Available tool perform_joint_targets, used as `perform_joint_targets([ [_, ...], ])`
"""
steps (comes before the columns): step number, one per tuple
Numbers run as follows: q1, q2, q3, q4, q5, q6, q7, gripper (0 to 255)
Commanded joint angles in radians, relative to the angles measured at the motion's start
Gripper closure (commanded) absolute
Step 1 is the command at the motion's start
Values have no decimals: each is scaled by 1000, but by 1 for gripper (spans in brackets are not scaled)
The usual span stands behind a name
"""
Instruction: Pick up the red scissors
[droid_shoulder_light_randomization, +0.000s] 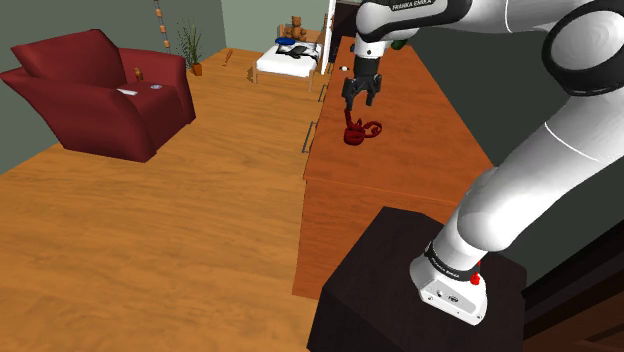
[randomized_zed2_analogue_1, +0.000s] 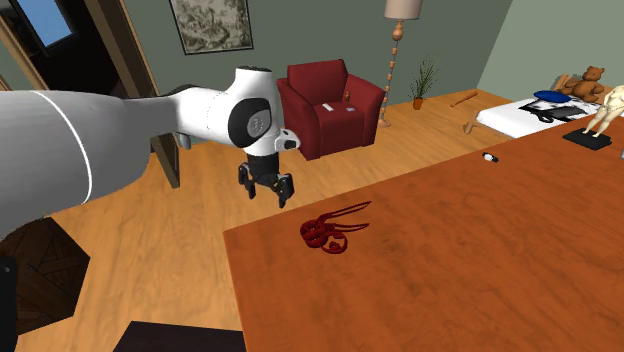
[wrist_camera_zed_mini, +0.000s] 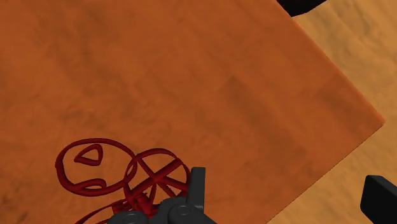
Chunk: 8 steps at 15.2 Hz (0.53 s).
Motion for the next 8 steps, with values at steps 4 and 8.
perform_joint_targets([
  [4,-29,204,-46,151,38,16,-46,0],
  [8,-67,366,-71,288,78,9,-82,0],
])
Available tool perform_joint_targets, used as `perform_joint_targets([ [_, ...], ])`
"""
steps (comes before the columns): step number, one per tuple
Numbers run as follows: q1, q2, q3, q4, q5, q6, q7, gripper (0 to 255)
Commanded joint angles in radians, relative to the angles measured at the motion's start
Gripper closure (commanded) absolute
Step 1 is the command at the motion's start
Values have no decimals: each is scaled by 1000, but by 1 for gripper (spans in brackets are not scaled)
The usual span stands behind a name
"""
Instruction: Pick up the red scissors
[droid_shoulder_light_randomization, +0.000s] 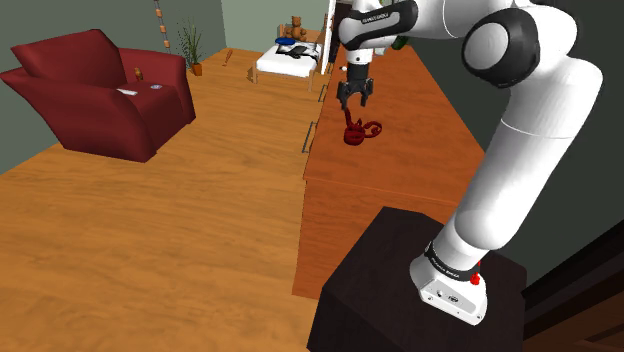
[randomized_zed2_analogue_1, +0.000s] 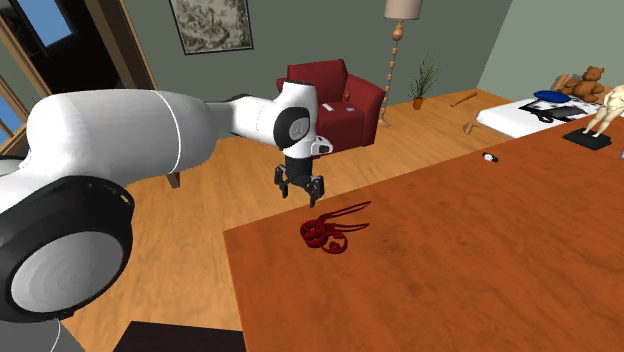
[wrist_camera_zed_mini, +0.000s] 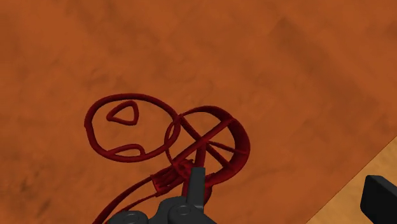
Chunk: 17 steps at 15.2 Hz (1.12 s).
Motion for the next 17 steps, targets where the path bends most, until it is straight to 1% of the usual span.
perform_joint_targets([
  [1,-20,85,-10,72,22,-3,-15,0],
  [5,-74,255,-21,241,65,-35,-43,0],
  [9,-142,436,-23,449,106,-91,-59,0],
  [10,-149,451,-22,469,108,-97,-59,0],
  [17,-147,476,-16,404,117,-9,-60,0],
])
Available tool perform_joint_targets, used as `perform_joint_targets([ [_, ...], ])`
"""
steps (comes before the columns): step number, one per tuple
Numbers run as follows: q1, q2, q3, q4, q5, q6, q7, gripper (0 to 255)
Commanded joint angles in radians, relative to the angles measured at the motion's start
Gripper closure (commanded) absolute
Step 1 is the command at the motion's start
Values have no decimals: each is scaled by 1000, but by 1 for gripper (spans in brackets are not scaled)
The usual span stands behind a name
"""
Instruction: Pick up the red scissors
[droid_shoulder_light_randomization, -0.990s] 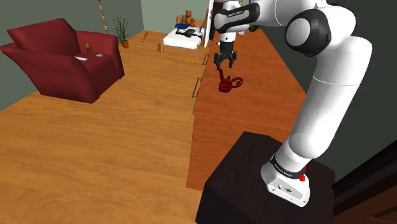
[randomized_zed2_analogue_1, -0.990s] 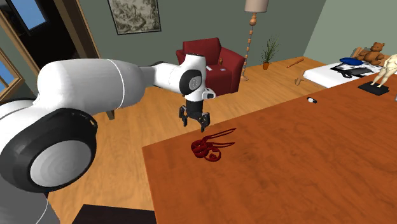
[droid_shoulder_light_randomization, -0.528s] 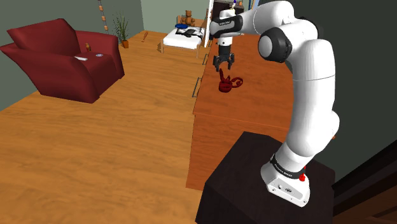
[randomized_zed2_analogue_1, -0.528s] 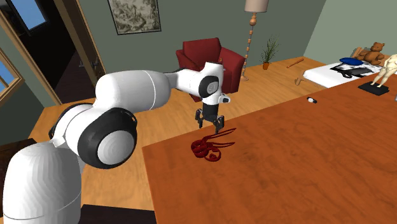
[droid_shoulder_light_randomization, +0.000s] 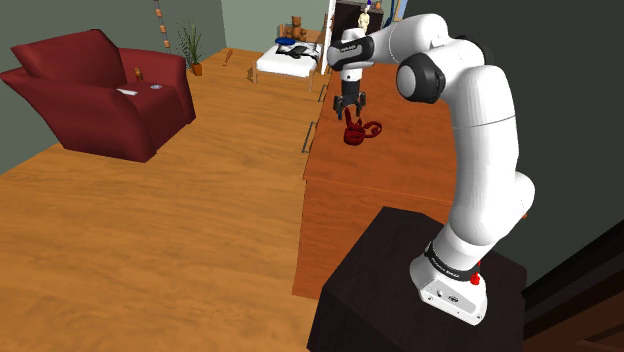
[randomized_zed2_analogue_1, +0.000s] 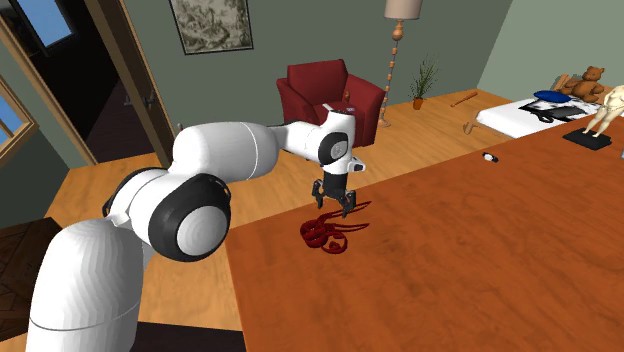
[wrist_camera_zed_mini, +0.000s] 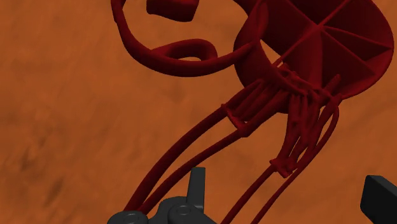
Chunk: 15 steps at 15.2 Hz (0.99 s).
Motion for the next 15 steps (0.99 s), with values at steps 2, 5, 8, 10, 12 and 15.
perform_joint_targets([
  [2,2,2,1,-16,1,17,0,0],
  [5,0,4,1,-12,1,16,-1,255],
  [8,0,4,1,-12,1,16,-1,255],
  [10,0,3,1,-12,1,15,-1,255],
  [12,2,2,1,-15,1,17,0,255],
  [15,1,-10,-2,7,-3,-16,1,255],
])
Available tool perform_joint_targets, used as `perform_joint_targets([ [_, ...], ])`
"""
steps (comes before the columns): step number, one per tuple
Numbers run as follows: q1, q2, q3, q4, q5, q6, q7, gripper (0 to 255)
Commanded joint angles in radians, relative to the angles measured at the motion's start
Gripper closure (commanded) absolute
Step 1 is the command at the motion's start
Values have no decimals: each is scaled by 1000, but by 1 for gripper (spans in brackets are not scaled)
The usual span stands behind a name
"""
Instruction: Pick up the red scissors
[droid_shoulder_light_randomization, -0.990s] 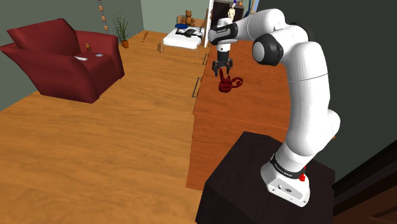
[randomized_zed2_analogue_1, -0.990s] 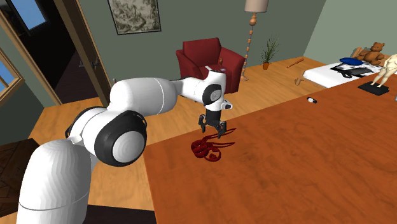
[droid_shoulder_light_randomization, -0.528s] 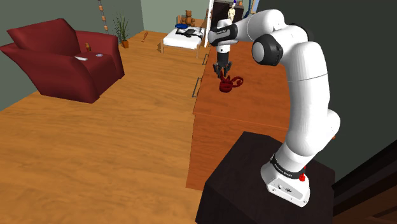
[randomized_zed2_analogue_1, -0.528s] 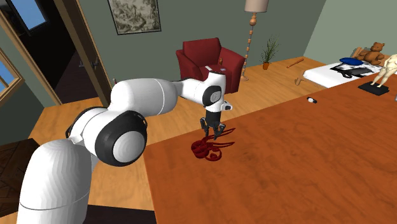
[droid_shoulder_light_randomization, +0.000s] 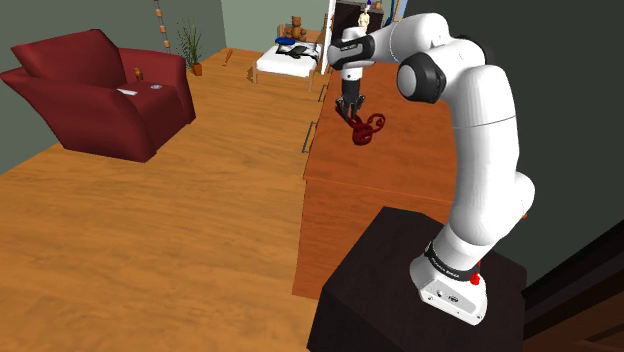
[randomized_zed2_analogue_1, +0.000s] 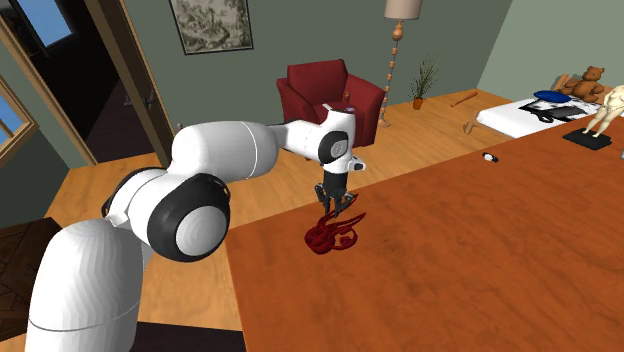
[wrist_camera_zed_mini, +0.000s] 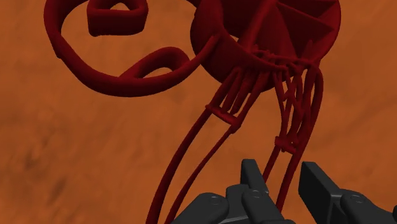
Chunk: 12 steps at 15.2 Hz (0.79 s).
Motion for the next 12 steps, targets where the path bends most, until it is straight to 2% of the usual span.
perform_joint_targets([
  [1,1,-8,-1,13,-3,-21,1,255],
  [12,-8,-28,-8,131,-11,-157,2,255],
])
